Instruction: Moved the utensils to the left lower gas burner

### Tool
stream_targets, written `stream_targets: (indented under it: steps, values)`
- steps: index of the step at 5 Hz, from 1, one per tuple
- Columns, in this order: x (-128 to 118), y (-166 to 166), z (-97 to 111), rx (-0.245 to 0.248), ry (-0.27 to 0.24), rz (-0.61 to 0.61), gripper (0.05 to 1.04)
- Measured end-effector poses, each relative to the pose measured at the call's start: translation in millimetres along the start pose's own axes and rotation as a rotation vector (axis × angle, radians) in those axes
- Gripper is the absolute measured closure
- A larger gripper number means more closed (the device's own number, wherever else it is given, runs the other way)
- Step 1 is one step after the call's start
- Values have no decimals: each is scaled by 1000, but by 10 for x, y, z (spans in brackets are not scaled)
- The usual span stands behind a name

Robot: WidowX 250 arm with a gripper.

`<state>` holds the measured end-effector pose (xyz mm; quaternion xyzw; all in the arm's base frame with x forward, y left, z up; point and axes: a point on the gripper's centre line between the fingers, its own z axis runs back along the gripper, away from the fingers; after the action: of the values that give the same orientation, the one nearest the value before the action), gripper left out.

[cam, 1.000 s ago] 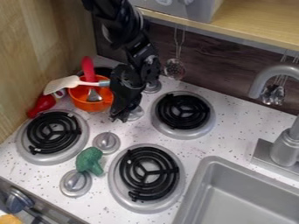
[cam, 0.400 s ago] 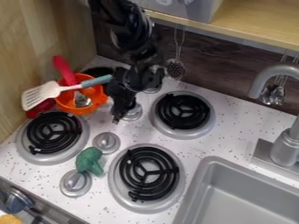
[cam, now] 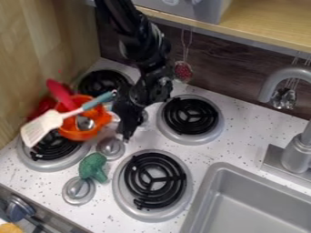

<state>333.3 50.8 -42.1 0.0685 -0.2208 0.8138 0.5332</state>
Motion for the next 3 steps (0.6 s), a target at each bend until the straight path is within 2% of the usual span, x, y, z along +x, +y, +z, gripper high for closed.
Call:
stream_targets:
  steps: [1,2,3]
  values:
    - [104,45,-88,49,26,72,716]
    - [160,92,-133,42,16,84,716]
    - [226,111,-165,89,38,96,716]
